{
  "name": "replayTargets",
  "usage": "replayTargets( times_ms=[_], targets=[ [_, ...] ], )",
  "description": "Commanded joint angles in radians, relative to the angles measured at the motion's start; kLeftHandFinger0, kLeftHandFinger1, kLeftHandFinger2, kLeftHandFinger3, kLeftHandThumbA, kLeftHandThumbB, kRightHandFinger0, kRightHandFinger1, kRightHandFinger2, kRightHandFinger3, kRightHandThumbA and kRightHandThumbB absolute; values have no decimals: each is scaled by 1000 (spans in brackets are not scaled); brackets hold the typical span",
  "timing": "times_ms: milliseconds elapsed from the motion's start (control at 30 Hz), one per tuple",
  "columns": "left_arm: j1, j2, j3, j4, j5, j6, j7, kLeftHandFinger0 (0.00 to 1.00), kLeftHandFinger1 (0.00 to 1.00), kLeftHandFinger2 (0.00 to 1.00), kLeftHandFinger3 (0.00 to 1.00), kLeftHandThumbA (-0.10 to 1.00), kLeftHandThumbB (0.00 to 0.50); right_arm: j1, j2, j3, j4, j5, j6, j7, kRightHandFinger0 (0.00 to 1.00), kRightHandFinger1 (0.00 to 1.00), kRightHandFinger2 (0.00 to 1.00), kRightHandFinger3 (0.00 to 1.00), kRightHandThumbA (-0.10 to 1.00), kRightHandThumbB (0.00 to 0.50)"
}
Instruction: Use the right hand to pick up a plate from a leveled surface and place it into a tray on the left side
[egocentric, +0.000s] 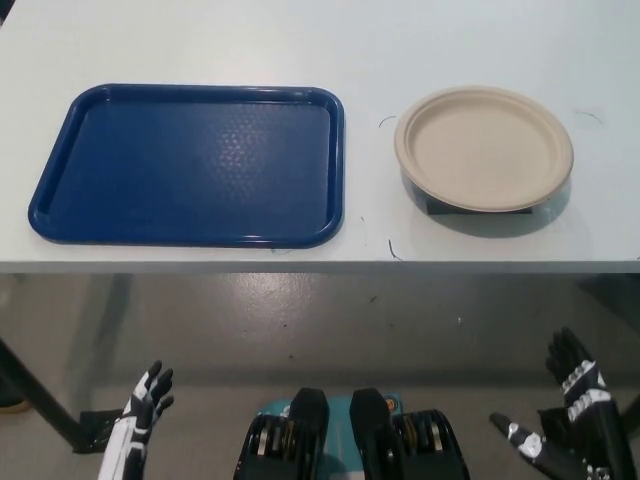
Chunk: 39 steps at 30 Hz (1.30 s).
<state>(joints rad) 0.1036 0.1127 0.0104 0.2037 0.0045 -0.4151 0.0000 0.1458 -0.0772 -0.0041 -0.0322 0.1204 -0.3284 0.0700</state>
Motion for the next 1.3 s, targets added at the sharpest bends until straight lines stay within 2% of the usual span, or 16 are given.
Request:
replayTargets(
  times_ms=[0, 167, 233, 267, 300, 367, 433, 533, 767, 1033, 1267],
  targets=[
    [-3, 14, 2, -53, -6, -55, -18, 1000, 1000, 1000, 1000, 1000, 69, -7, -7, 12, -111, 154, 112, 51, 1000, 1000, 1000, 1000, 1000, 293],
    [-5, 13, -6, -64, -12, -55, -30, 1000, 1000, 1000, 1000, 1000, 103, -31, -5, 17, -152, 333, 229, 94, 1000, 1000, 1000, 1000, 1000, 318],
    [-6, 11, -7, -64, -5, -55, -29, 1000, 1000, 1000, 1000, 1000, 104, -49, -2, 12, -155, 472, 311, 123, 1000, 1000, 1000, 1000, 1000, 349],
    [-6, 8, -8, -62, -3, -55, -28, 1000, 1000, 1000, 1000, 1000, 100, -59, 9, -2, -160, 608, 386, 134, 1000, 1000, 1000, 1000, 1000, 366],
    [-6, 7, -8, -62, 0, -55, -28, 1000, 1000, 1000, 1000, 1000, 101, -62, 11, -6, -161, 648, 407, 139, 1000, 1000, 1000, 1000, 1000, 368],
    [-6, 5, -9, -58, -1, -55, -28, 1000, 1000, 1000, 1000, 1000, 118, -89, 16, -23, -137, 834, 484, 207, 1000, 1000, 1000, 1000, 1000, 384],
    [-7, 4, -10, -54, 13, -55, -21, 1000, 1000, 1000, 1000, 1000, 118, -109, 43, -54, -117, 987, 545, 219, 1000, 1000, 1000, 1000, 1000, 424],
    [-3, 6, -10, -51, 11, -55, -24, 1000, 1000, 1000, 1000, 1000, 124, -129, 75, -79, -100, 1087, 585, 189, 1000, 1000, 1000, 1000, 1000, 455],
    [1, 9, -10, -47, 26, -55, -18, 1000, 1000, 1000, 1000, 1000, 131, -185, 99, -108, -121, 1169, 605, 86, 1000, 1000, 1000, 1000, 1000, 450],
    [8, 7, -12, -40, 36, -55, -12, 1000, 1000, 1000, 1000, 1000, 152, -275, 126, -155, -140, 1193, 601, -56, 1000, 1000, 1000, 1000, 1000, 442],
    [10, 8, -14, -39, 44, -55, -8, 1000, 1000, 1000, 1000, 1000, 150, -337, 146, -198, -65, 1185, 622, -58, 1000, 1000, 1000, 1000, 1000, 439]
  ],
)
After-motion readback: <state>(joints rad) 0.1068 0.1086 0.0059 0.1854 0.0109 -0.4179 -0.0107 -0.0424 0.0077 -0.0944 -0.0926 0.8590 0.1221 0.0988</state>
